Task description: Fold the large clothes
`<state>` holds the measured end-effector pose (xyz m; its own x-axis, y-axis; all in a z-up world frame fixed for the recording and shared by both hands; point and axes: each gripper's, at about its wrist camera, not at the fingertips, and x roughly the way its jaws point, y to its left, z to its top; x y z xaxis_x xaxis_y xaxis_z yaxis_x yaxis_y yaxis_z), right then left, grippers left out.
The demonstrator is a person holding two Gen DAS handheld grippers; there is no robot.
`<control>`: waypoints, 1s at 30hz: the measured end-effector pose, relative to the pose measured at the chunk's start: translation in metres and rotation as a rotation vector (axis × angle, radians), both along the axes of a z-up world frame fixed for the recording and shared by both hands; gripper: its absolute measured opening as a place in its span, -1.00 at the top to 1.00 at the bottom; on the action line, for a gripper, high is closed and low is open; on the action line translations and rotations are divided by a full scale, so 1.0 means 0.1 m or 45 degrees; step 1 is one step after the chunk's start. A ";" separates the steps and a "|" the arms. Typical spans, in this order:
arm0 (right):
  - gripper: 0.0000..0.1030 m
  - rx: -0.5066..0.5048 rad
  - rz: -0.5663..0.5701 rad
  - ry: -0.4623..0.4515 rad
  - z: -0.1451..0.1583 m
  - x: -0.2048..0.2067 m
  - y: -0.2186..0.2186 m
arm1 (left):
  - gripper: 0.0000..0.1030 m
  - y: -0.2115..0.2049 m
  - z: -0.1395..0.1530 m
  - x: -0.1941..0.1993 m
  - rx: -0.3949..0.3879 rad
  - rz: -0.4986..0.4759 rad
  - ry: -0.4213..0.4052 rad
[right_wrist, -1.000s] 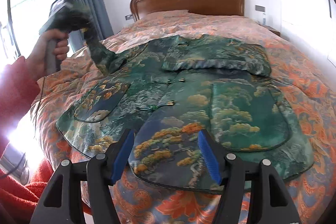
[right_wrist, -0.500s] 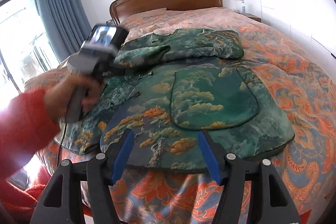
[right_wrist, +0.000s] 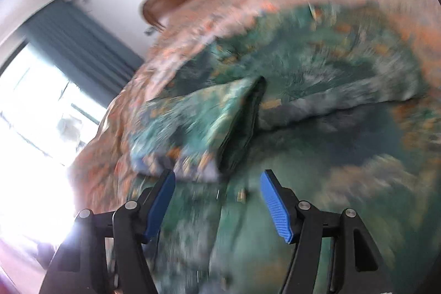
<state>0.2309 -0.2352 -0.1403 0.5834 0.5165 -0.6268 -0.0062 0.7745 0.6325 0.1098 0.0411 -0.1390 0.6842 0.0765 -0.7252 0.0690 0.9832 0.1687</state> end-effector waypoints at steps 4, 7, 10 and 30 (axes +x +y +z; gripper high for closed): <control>-0.27 0.086 0.005 0.124 -0.28 0.46 0.14 | -0.65 0.12 -0.06 -0.06 -0.024 0.013 0.021; 0.66 -0.071 0.083 0.142 -0.21 0.57 0.35 | -0.65 0.13 -0.05 -0.04 -0.023 0.009 0.026; 0.67 -0.263 0.100 -0.108 0.29 0.58 0.48 | -0.65 0.15 -0.01 0.06 -0.059 -0.003 0.029; -0.01 -0.653 0.014 -0.422 0.49 0.55 0.50 | -0.67 0.08 0.27 2.11 -0.242 -0.082 0.033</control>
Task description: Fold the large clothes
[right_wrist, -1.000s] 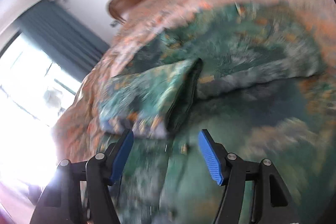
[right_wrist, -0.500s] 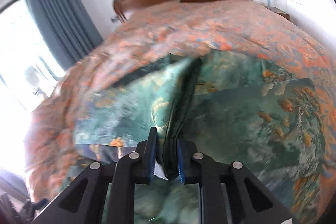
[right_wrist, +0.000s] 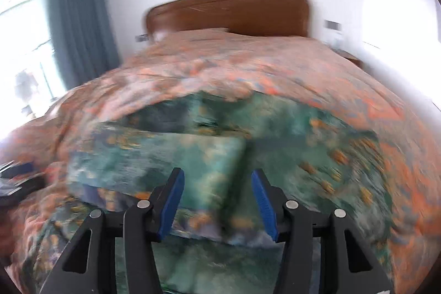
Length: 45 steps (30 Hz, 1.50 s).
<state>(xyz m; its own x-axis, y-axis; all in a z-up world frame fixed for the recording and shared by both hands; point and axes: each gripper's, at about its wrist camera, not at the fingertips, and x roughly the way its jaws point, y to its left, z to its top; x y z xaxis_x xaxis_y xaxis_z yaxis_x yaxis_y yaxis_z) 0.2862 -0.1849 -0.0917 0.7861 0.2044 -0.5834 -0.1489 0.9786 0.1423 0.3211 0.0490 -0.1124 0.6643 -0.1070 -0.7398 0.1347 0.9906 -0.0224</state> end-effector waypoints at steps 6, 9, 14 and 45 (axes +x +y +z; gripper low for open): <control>-0.01 0.025 0.073 0.321 -0.54 0.46 0.16 | -0.49 -0.10 -0.78 0.48 0.090 0.025 0.281; 0.02 0.112 0.041 0.391 -0.82 0.48 0.06 | -0.51 -0.14 -0.80 0.45 0.125 0.025 0.276; 0.02 0.110 0.046 0.395 -0.85 0.48 0.05 | -0.57 -0.04 -0.37 0.42 0.003 0.017 0.209; -0.01 -0.031 -0.035 0.274 -0.68 0.21 0.18 | -0.98 1.36 -0.91 -0.31 0.020 0.142 0.233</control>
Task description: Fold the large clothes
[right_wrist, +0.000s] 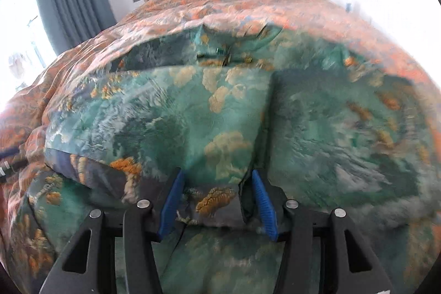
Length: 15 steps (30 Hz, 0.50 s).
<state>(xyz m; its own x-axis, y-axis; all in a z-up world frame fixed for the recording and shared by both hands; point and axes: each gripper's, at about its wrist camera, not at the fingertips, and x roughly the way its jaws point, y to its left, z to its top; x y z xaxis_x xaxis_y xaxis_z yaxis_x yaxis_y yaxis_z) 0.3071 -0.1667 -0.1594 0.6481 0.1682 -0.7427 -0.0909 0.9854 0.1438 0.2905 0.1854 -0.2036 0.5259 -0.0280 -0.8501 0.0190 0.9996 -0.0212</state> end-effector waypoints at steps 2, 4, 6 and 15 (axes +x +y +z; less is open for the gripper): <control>-0.01 0.043 0.006 -0.023 0.16 -0.17 0.03 | -0.99 0.04 -0.20 -0.04 -0.025 -0.004 -0.005; -0.01 0.031 0.051 -0.056 0.33 -0.44 0.13 | -0.99 0.02 -0.24 -0.09 -0.005 0.003 -0.067; -0.01 0.019 0.106 -0.074 0.44 -0.72 0.23 | -0.99 -0.03 -0.26 -0.10 0.033 -0.003 -0.071; -0.02 -0.017 0.131 -0.103 0.44 -1.87 0.45 | -0.99 -0.03 -0.28 -0.04 0.012 -0.010 -0.057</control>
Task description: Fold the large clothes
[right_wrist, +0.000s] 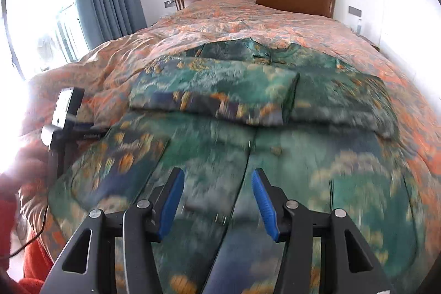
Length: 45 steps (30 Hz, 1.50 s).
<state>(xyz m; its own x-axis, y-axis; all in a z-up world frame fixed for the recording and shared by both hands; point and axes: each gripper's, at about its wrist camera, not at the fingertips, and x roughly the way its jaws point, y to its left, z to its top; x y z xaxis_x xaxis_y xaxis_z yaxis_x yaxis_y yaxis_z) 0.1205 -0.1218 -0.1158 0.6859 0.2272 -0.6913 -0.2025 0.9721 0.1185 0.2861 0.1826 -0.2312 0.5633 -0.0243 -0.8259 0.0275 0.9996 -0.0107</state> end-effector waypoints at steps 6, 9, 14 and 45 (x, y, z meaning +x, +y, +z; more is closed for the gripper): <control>-0.02 -0.028 -0.064 0.047 0.02 -0.04 0.06 | -0.99 -0.01 0.00 0.00 -0.002 0.001 0.001; -0.02 -0.074 -0.082 0.082 0.00 0.06 0.18 | -0.99 -0.02 0.00 0.00 -0.002 0.001 0.001; -0.02 -0.108 -0.034 0.118 -0.03 0.15 0.44 | -0.99 0.02 -0.01 0.02 -0.004 0.000 0.003; -0.02 -0.061 -0.009 0.091 -0.05 -0.06 0.52 | -0.99 0.00 0.00 0.00 -0.005 0.001 0.003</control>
<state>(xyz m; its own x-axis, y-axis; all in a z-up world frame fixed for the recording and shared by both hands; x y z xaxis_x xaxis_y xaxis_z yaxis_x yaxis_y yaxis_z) 0.1146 -0.0697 -0.1206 0.6359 0.1884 -0.7484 -0.1885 0.9783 0.0861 0.2863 0.1823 -0.2307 0.5613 -0.0274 -0.8272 0.0268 0.9995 -0.0149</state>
